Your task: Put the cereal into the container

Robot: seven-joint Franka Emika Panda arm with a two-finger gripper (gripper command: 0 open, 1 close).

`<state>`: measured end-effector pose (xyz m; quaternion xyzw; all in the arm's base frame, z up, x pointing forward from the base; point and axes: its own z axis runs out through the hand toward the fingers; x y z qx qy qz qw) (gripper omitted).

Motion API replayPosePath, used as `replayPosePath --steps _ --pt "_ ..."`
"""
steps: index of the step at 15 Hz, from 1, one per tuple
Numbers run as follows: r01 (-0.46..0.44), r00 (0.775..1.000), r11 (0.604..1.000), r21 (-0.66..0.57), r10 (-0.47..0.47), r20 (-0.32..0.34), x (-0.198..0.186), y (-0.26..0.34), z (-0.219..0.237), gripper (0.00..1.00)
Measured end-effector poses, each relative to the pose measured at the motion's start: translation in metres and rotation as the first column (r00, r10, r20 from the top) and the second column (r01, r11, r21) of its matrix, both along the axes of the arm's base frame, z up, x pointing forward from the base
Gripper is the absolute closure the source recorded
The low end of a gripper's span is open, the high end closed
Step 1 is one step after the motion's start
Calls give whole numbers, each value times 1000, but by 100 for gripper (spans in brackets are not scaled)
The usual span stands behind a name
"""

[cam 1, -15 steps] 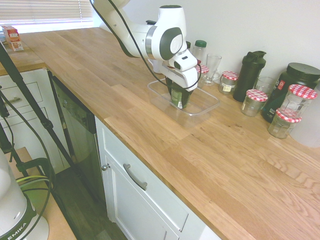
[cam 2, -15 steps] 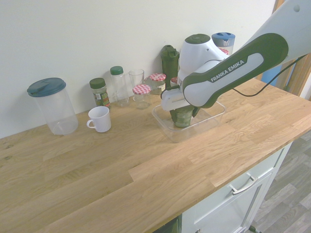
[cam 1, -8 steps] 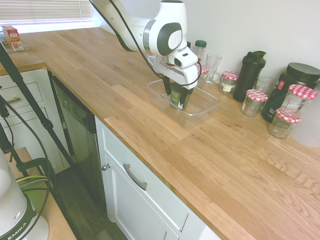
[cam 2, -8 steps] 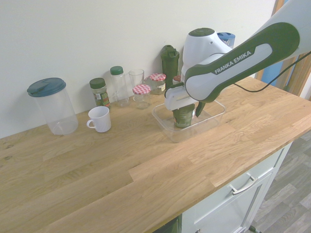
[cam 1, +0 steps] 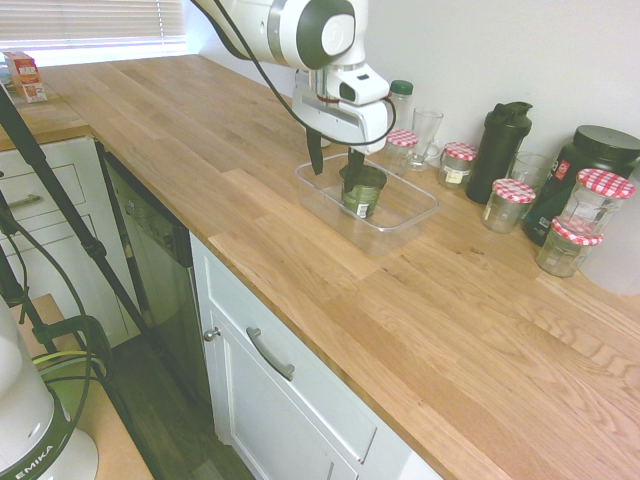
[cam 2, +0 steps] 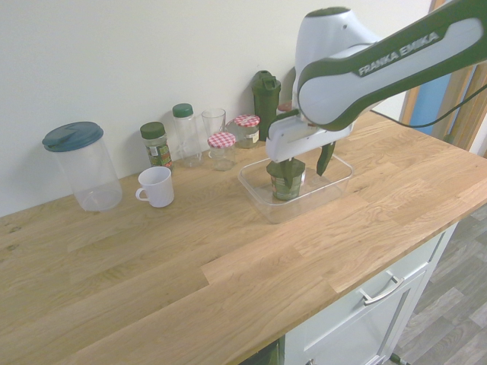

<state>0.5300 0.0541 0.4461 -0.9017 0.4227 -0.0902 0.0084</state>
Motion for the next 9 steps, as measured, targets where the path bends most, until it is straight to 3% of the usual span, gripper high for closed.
replayPosePath --steps 5,9 --pt "38 999 999 -19 -38 -7 -66 -48 41 0" --pt "48 998 999 -21 -49 -50 -86 -86 34 0"
